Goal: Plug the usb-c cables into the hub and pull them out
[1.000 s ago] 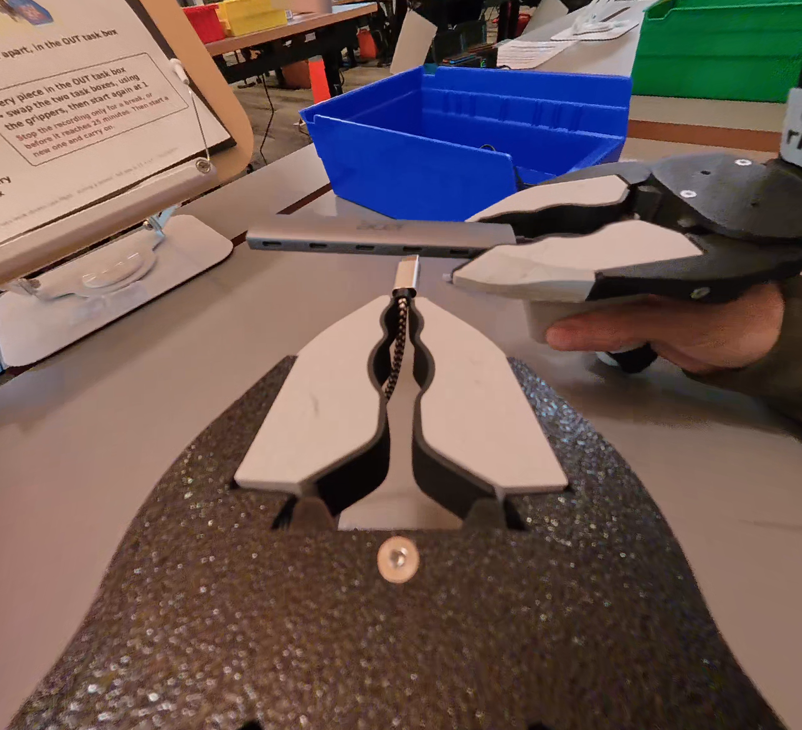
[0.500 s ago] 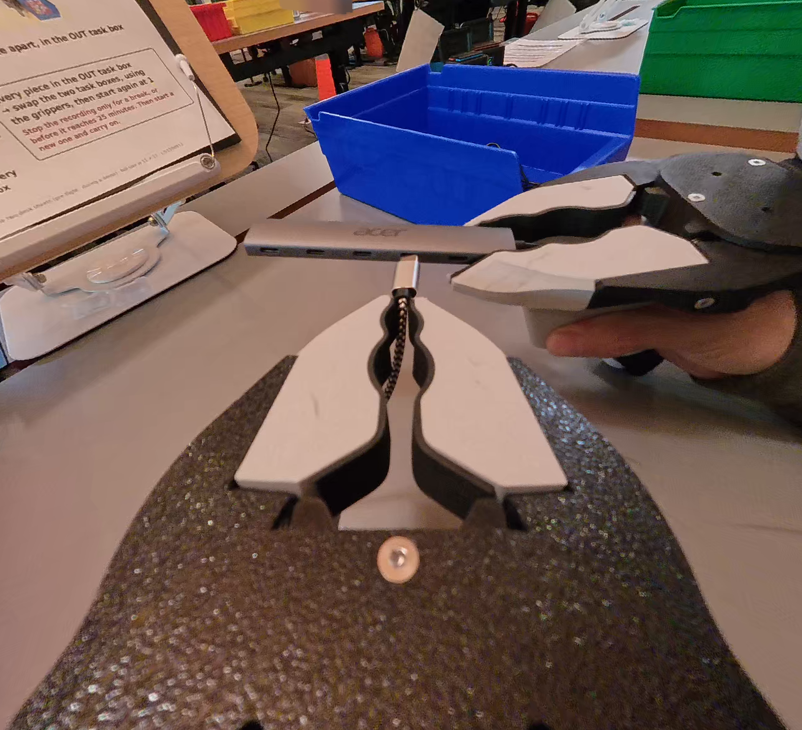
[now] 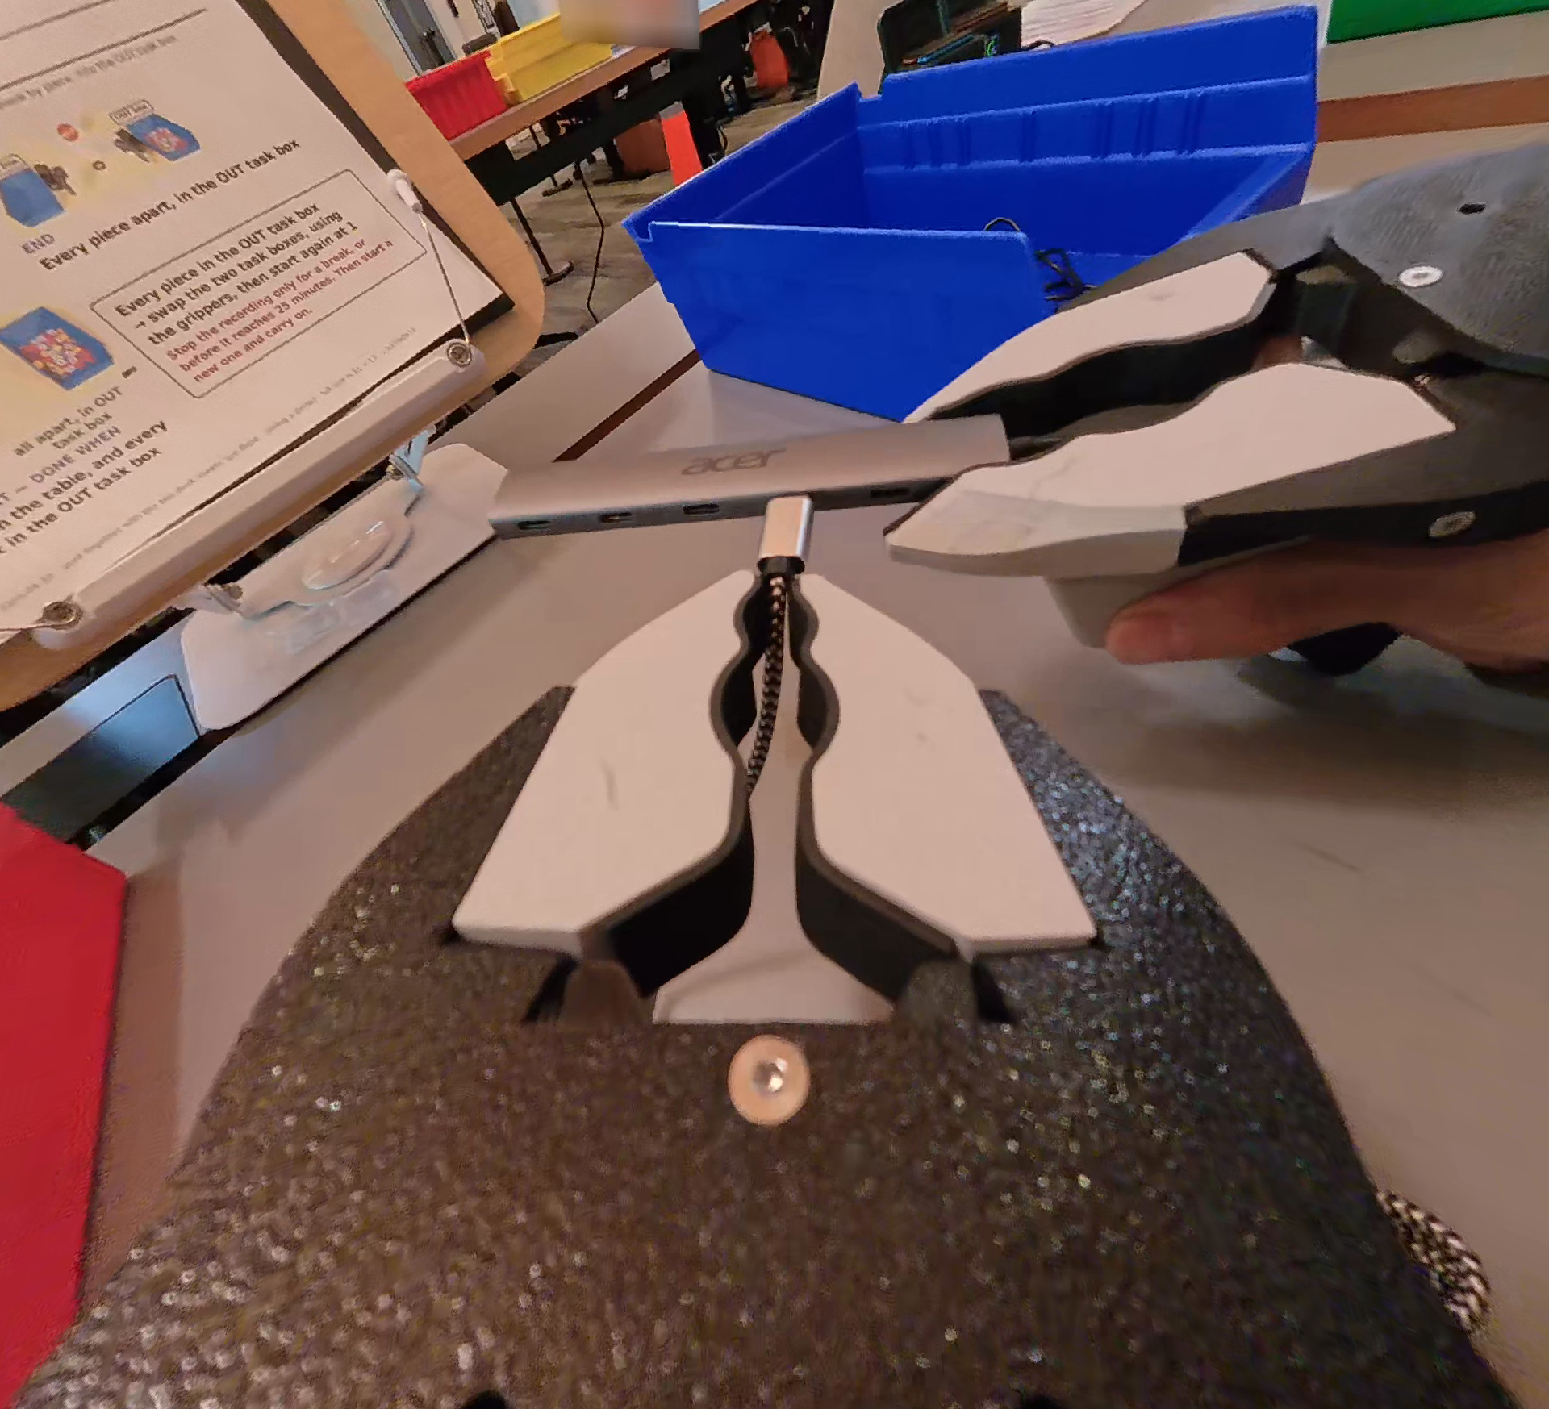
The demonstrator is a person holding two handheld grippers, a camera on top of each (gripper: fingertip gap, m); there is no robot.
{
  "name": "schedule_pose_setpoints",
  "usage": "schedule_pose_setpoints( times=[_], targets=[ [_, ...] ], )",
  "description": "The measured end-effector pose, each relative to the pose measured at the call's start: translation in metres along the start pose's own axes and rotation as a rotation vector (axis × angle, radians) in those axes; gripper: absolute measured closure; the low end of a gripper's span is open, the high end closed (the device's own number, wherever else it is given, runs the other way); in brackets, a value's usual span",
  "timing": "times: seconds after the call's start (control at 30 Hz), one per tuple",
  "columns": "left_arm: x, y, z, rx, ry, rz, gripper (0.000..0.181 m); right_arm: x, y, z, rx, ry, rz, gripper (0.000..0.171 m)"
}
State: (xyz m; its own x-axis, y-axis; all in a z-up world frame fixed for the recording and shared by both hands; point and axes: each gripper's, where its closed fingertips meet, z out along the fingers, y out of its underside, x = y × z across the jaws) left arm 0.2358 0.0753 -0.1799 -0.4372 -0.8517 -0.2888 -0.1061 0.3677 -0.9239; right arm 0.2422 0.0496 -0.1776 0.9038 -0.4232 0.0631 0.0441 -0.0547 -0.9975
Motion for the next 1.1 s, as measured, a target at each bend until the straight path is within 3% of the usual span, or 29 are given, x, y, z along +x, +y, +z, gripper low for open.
schedule_pose_setpoints(
  times=[0.57, 0.63, 0.73, 0.9, 1.0, 1.1],
  targets=[
    [0.004, 0.002, 0.001, 0.046, 0.032, 0.011, 0.176, -0.001, 0.004, 0.0, -0.03, 0.027, -0.088, 0.147],
    [0.003, -0.005, -0.006, 0.074, 0.051, 0.029, 0.168, 0.003, 0.002, -0.001, -0.018, 0.052, -0.078, 0.147],
    [-0.032, -0.017, -0.036, 0.069, -0.028, -0.027, 0.161, 0.009, 0.0, -0.003, 0.001, 0.048, -0.011, 0.147],
    [-0.167, 0.022, -0.117, -0.236, -0.362, -0.207, 0.151, 0.013, -0.001, -0.005, 0.017, 0.022, 0.049, 0.147],
    [-0.23, 0.09, -0.16, -0.611, -0.42, -0.359, 0.127, 0.008, 0.0, -0.003, 0.004, 0.006, 0.026, 0.147],
    [-0.264, 0.155, -0.185, -0.945, -0.386, -0.591, 0.107, 0.004, 0.001, -0.001, -0.009, -0.005, -0.002, 0.147]
  ],
)
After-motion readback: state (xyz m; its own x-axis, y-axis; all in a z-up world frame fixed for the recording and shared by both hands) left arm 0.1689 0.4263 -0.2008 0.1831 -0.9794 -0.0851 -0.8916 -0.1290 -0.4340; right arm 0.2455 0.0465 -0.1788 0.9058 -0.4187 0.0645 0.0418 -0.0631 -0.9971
